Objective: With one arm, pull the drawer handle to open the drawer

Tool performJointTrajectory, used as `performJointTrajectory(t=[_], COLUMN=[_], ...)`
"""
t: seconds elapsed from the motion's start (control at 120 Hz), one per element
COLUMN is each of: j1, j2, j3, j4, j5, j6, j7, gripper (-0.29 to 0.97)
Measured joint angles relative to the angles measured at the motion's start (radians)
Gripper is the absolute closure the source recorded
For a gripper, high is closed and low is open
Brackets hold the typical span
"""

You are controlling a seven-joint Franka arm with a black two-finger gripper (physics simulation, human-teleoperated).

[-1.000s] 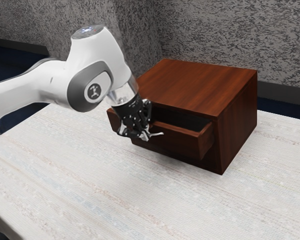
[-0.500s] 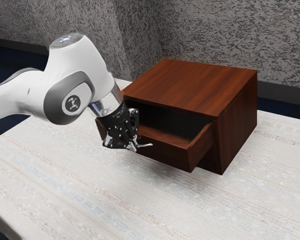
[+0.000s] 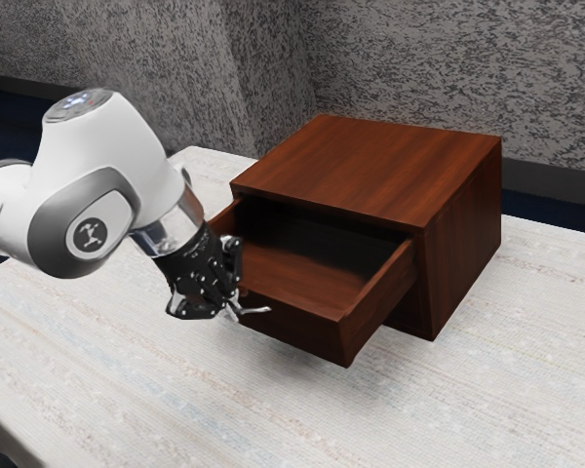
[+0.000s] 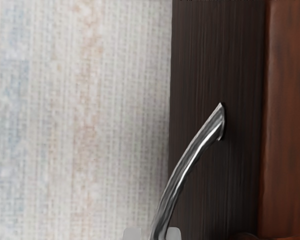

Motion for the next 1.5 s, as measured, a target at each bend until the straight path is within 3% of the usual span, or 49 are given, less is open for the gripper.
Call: performJointTrajectory(t=[0.533,0.742,0.967,1.017,1.142,1.183,1.325,1.5], j1=[0.045,0.049,0.072,0.074,0.060,0.052,0.049,0.011], j2=[-0.085,-0.096,-0.121,-0.104,0.059,0.078,0.099,0.095], j3=[-0.036,-0.042,-0.086,-0.090,-0.091,-0.088,-0.045,-0.011], j4=[-0.065,-0.065,0.009,0.094,0.556,0.647,0.660,0.586], j5=[0.001,0.002,0.014,0.013,0.006,0.006,0.006,0.012], j6=[-0.001,0.005,-0.007,-0.043,-0.292,-0.378,-0.560,-0.652], j7=[0.001,0.013,0.025,0.027,0.029,0.030,0.027,0.020], gripper=[0.78,0.58,0.46,0.39,0.22,0.18,0.09,0.04])
